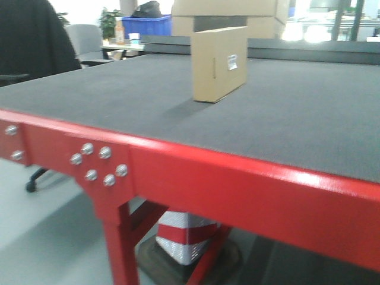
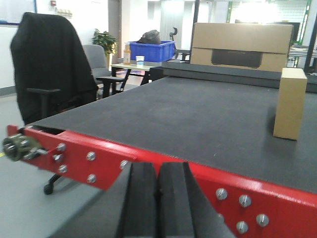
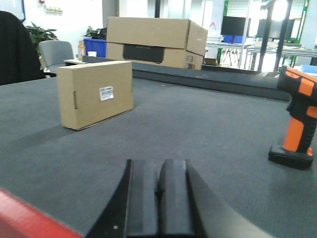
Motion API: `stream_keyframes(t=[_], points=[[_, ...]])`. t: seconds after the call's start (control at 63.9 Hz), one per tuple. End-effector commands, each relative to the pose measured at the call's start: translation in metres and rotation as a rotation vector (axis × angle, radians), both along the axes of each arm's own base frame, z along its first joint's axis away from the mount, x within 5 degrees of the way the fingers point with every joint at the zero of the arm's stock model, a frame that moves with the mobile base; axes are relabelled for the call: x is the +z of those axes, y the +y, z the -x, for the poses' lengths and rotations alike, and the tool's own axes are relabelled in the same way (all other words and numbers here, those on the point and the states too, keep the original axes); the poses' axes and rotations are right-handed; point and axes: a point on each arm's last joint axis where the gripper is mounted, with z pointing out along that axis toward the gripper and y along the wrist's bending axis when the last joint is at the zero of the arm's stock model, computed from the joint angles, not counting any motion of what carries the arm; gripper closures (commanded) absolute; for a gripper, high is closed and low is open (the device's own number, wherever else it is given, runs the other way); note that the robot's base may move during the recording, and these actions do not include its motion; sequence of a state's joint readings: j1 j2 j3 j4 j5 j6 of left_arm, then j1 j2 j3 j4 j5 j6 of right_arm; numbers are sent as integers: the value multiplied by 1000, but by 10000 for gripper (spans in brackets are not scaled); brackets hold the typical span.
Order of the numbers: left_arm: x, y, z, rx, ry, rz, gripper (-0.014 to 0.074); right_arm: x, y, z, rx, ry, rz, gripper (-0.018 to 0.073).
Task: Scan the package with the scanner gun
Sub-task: 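Move the left gripper above the small cardboard box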
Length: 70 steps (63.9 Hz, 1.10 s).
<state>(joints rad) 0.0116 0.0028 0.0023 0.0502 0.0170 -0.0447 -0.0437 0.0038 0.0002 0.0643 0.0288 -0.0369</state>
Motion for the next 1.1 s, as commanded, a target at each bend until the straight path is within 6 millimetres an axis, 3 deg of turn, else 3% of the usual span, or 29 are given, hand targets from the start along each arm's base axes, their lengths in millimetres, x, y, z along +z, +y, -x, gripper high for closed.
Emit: stream_keyframes(t=[0.0, 1.08], points=[[2, 0, 0, 5, -22, -3, 707, 2, 0, 0, -7, -24, 3, 727], [2, 0, 0, 5, -22, -3, 707, 2, 0, 0, -7, -24, 3, 727]])
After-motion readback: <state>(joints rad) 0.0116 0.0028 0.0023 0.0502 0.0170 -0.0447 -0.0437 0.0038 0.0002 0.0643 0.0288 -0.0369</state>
